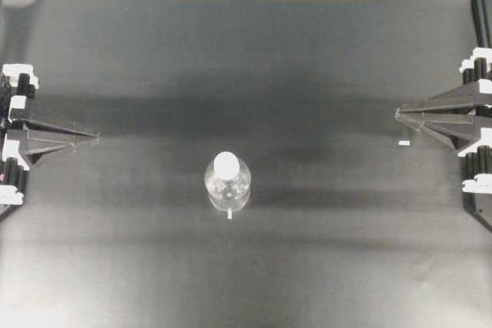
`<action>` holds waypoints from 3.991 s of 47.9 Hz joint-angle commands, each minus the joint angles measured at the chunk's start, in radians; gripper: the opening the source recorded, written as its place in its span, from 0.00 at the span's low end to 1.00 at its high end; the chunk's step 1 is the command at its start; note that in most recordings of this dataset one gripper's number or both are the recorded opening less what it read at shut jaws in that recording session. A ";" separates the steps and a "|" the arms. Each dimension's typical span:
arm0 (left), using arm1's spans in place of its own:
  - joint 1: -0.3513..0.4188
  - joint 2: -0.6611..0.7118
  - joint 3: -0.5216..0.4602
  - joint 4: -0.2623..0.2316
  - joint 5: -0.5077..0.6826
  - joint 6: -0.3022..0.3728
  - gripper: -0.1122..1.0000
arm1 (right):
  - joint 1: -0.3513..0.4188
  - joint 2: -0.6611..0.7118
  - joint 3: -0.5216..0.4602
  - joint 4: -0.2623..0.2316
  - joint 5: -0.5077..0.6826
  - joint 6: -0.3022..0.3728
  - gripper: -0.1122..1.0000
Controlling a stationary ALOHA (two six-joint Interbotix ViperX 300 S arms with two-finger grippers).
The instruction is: Open the bottle cap by holding the bottle with the left arm and twisting the cap with the right arm.
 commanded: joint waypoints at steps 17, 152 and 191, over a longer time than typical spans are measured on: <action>0.003 0.133 -0.183 0.043 0.028 0.005 0.21 | 0.014 0.054 -0.049 0.005 0.124 0.101 0.11; -0.018 1.183 -0.318 0.043 -0.454 -0.101 0.96 | 0.087 0.259 -0.371 0.060 0.730 0.253 0.68; -0.040 1.216 -0.305 0.043 -0.423 -0.087 0.83 | 0.040 1.160 -1.542 0.299 1.623 0.515 0.71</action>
